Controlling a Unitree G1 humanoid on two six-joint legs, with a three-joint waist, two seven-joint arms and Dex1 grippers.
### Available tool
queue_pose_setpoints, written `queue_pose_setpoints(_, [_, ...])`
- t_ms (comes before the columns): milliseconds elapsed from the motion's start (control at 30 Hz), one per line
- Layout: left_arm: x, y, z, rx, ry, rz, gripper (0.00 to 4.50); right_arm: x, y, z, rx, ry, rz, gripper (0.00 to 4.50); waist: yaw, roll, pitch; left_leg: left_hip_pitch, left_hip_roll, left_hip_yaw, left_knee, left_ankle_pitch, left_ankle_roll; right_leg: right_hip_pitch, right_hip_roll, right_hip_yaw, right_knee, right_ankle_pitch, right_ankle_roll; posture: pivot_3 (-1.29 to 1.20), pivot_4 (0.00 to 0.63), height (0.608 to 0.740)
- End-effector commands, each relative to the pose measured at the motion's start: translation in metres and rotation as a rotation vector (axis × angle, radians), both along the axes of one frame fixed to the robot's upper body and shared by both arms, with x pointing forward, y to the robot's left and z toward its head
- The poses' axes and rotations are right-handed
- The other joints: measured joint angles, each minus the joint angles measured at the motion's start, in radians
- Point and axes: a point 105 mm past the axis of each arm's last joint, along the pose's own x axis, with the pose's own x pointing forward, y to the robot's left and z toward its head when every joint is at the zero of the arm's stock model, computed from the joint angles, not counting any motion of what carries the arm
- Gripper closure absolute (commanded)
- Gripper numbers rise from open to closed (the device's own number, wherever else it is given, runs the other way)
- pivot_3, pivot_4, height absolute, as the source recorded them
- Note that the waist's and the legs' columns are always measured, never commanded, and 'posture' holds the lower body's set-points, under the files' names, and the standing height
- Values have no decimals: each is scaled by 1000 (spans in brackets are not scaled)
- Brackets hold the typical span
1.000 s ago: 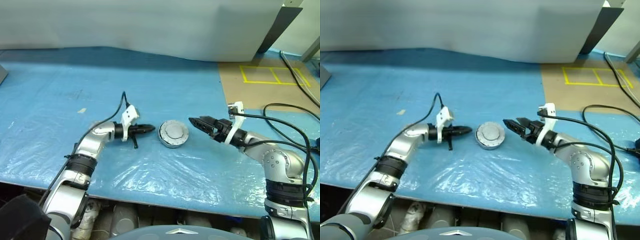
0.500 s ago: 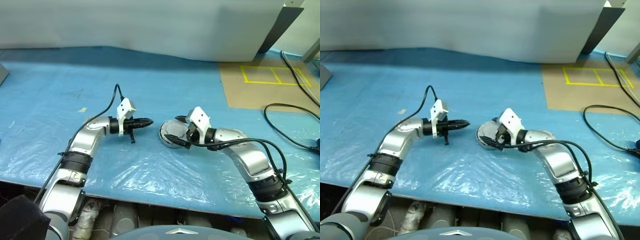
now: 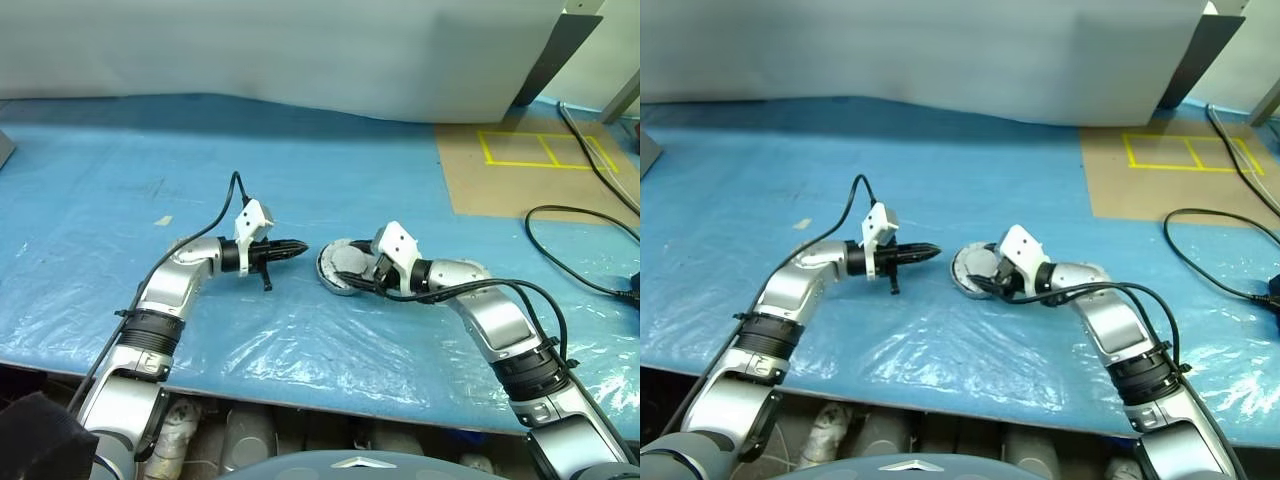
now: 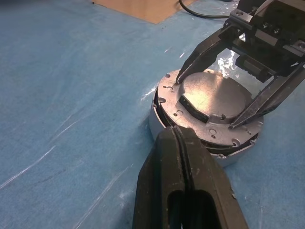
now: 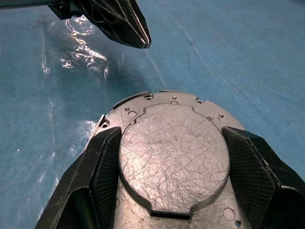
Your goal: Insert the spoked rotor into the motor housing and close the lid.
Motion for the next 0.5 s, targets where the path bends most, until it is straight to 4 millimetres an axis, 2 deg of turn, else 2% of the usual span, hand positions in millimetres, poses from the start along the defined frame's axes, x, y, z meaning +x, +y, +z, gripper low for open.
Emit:
queue_pose_setpoints(33, [0,-3,9,1,-39,-10,4500,-1,0,-5,-28,-16,1,1534,0,0,0,1,0,0,0,0,0,0,0,0,1,0,0,0,150,740])
queue_pose_setpoints(133, [0,-4,9,0,-37,-13,4500,0,0,-1,2,6,-18,1534,0,0,0,2,0,0,2,0,0,0,0,1,5,0,-1,0,150,740])
queue_pose_setpoints(333, [0,-5,8,3,-33,-16,4500,2,9,23,172,93,-35,1534,0,0,0,3,0,0,3,0,0,-1,0,2,8,-1,-2,0,150,740])
queue_pose_setpoints(500, [0,-6,7,3,-32,-17,4500,-1,16,22,176,123,-27,1534,0,0,0,2,0,0,3,0,0,-2,0,1,9,-1,-2,0,150,740])
